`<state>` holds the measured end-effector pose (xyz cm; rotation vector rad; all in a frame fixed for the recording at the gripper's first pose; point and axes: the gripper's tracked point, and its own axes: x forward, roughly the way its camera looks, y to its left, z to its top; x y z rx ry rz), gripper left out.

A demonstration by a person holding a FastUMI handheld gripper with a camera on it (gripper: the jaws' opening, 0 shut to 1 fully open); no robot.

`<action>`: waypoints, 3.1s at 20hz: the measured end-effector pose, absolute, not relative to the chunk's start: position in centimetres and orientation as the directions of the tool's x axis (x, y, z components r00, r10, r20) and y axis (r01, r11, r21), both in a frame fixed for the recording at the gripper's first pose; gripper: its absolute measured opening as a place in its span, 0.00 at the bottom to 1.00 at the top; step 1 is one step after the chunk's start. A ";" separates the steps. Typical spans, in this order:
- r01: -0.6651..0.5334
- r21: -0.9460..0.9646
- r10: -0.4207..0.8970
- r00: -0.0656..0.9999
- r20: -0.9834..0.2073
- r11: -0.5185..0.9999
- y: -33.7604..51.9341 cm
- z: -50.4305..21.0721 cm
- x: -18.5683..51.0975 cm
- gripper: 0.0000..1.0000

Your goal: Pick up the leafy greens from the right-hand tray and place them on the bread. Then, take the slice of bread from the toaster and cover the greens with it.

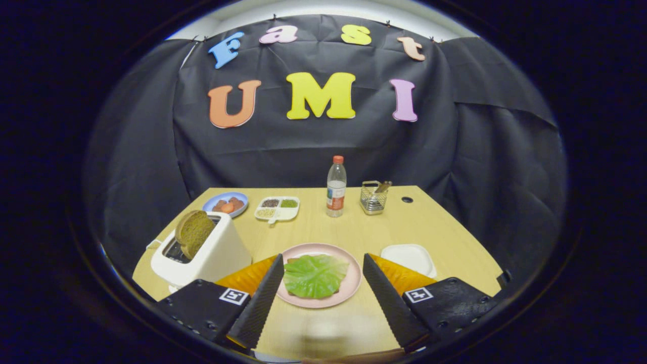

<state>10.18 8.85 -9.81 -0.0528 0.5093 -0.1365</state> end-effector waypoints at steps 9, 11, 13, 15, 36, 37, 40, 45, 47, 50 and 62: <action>0.008 -0.031 -0.021 0.899 -0.437 0.999 17.4 -5.2 8.9 0.96; 0.004 -0.046 -0.024 0.897 -0.442 0.999 18.7 -4.9 9.2 0.96; -0.030 -0.047 0.007 0.903 -0.430 0.998 21.2 -4.3 10.2 0.96; -0.074 -0.033 0.053 0.907 -0.417 0.997 23.7 -3.8 11.5 0.96; -0.069 -0.102 -0.016 0.750 -0.661 0.992 29.5 -16.8 19.9 0.59; -0.072 -0.104 -0.015 0.750 -0.662 0.992 29.5 -16.8 19.8 0.58; -0.069 -0.098 -0.015 0.737 -0.676 0.993 29.3 -17.4 18.9 0.24; -0.087 -0.088 0.009 0.757 -0.653 0.992 29.6 -16.0 18.2 0.13; -0.091 -0.082 0.019 0.778 -0.628 0.993 29.8 -14.6 17.6 0.13; -0.107 -0.076 0.044 0.813 -0.580 0.991 30.4 -12.7 17.0 0.13; -0.121 -0.027 0.100 0.911 -0.400 0.992 28.1 -2.4 11.8 0.01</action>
